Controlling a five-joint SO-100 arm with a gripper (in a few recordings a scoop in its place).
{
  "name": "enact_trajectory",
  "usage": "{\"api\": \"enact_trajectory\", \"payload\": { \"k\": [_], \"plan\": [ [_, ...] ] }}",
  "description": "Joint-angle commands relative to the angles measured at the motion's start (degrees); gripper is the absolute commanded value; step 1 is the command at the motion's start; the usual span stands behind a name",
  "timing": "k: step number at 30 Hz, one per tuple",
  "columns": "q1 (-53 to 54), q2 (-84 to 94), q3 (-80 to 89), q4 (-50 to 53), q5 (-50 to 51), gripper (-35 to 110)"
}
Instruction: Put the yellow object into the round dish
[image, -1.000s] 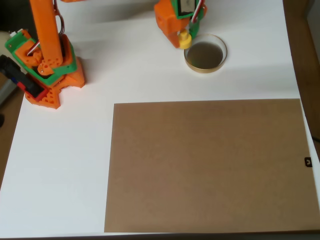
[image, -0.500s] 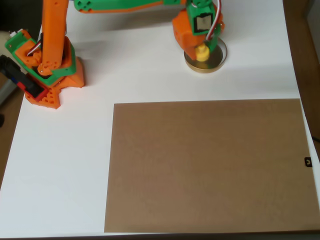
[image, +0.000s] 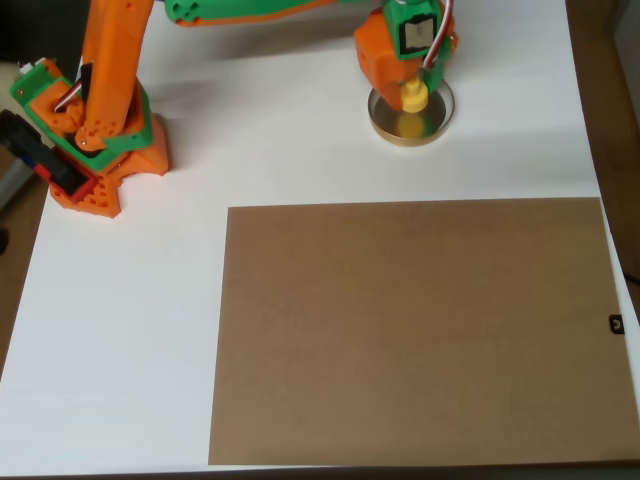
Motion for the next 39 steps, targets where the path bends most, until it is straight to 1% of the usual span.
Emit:
{"api": "enact_trajectory", "payload": {
  "k": [1,4,5,9,12,16,24,33,39],
  "plan": [
    [-1.76,1.32,-3.96,1.32,0.18,0],
    [-1.93,0.70,-4.92,2.37,0.44,0],
    [-1.85,0.62,-5.10,2.64,0.26,3],
    [-1.76,0.79,-5.19,3.43,-0.35,27],
    [-1.76,1.23,-5.19,3.96,-0.53,32],
    [-1.67,2.46,-5.10,4.66,-0.88,34],
    [-0.70,9.58,-3.16,8.26,-3.52,34],
    [1.23,27.95,13.89,8.70,-7.38,32],
    [6.42,40.08,21.53,11.43,-10.02,32]
  ]
}}
